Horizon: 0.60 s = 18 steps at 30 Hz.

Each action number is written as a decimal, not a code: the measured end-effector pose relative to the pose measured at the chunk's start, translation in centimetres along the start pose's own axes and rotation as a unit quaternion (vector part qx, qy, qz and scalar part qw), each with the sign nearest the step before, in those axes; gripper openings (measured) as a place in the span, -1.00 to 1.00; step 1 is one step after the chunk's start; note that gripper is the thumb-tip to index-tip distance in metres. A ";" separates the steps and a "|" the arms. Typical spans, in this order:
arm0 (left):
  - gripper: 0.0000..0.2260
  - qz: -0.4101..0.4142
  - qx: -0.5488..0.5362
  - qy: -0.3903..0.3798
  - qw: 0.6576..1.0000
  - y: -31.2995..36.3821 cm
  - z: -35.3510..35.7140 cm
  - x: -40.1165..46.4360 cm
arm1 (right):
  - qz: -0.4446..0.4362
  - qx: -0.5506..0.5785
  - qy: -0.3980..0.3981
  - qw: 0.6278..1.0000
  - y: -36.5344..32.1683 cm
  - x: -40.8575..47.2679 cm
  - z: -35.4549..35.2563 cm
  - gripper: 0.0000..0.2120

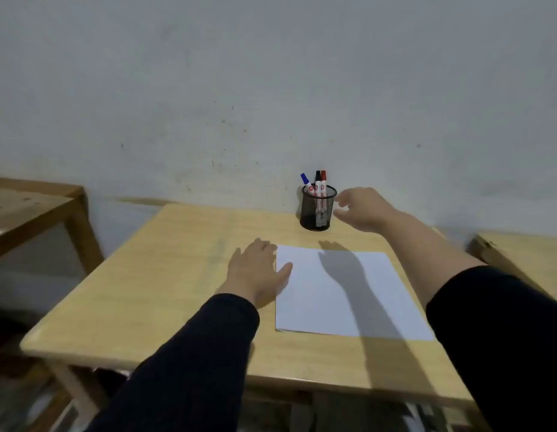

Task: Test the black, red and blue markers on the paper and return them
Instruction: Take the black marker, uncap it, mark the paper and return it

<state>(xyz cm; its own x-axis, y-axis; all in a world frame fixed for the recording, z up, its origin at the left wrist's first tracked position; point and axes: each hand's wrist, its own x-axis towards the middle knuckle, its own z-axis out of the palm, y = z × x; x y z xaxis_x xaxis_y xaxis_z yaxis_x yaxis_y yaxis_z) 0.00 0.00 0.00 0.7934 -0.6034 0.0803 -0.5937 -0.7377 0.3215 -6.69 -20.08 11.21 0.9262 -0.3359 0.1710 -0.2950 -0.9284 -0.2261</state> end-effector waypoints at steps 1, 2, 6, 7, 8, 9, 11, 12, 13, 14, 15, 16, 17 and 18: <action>-0.39 0.001 0.000 -0.012 1.000 -0.3 0.4 0.2 | -0.003 0.002 0.003 1.000 -0.1 0.7 0.6 -0.67; -0.38 0.006 0.003 -0.023 1.000 -0.5 0.8 0.5 | 0.003 0.013 0.014 1.000 -0.2 1.5 1.0 -0.68; -0.34 0.016 0.021 -0.048 0.999 -1.9 2.5 1.6 | 0.024 0.067 0.062 0.996 -0.6 5.7 3.1 -0.69; -0.34 0.017 0.020 -0.044 0.999 -2.1 2.8 1.8 | 0.032 0.084 0.081 0.993 -0.6 7.0 3.4 -0.69; -0.34 0.018 0.016 -0.036 0.999 -2.3 3.0 2.0 | 0.043 0.094 0.096 0.990 -0.6 8.1 3.7 -0.71; -0.34 0.018 0.010 -0.030 0.999 -2.3 3.2 2.2 | 0.056 0.100 0.106 0.988 -0.5 9.3 4.2 -0.73; -0.34 0.020 -0.003 -0.021 1.000 -2.4 3.4 2.3 | 0.091 0.103 0.115 0.984 -0.2 11.5 5.0 -0.77; -0.34 0.021 -0.008 -0.018 1.000 -2.4 3.4 2.3 | 0.108 0.100 0.114 0.982 -0.1 12.3 5.3 -0.79; -0.35 0.020 -0.013 -0.017 1.000 -2.4 3.4 2.3 | 0.122 0.094 0.115 0.981 0.0 13.0 5.5 -0.81; -0.35 0.019 -0.016 -0.016 1.000 -2.4 3.3 2.4 | 0.135 0.086 0.118 0.980 0.1 13.6 5.7 -0.83; -0.35 0.018 -0.017 -0.015 1.000 -2.4 3.3 2.4 | 0.147 0.081 0.126 0.978 0.2 14.1 5.9 -0.85; -0.35 0.016 -0.018 -0.015 1.000 -2.3 3.2 2.4 | 0.157 0.079 0.133 0.975 0.2 14.4 6.0 -0.87; -0.35 0.016 -0.017 -0.012 1.000 -2.4 3.2 2.5 | 0.166 0.073 0.140 0.973 0.2 14.7 6.2 -0.89; -0.36 0.016 -0.017 -0.011 1.000 -2.4 3.2 2.6 | 0.173 0.063 0.143 0.972 0.1 14.8 6.3 -0.89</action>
<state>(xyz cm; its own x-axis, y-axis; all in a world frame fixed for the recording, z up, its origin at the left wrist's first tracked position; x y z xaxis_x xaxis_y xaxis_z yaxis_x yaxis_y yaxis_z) 3.00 -0.77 -3.59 0.7704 -0.6336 0.0703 -0.6135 -0.7070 0.3518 8.46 -24.14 7.70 0.6680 -0.6722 0.3193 -0.5299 -0.7308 -0.4302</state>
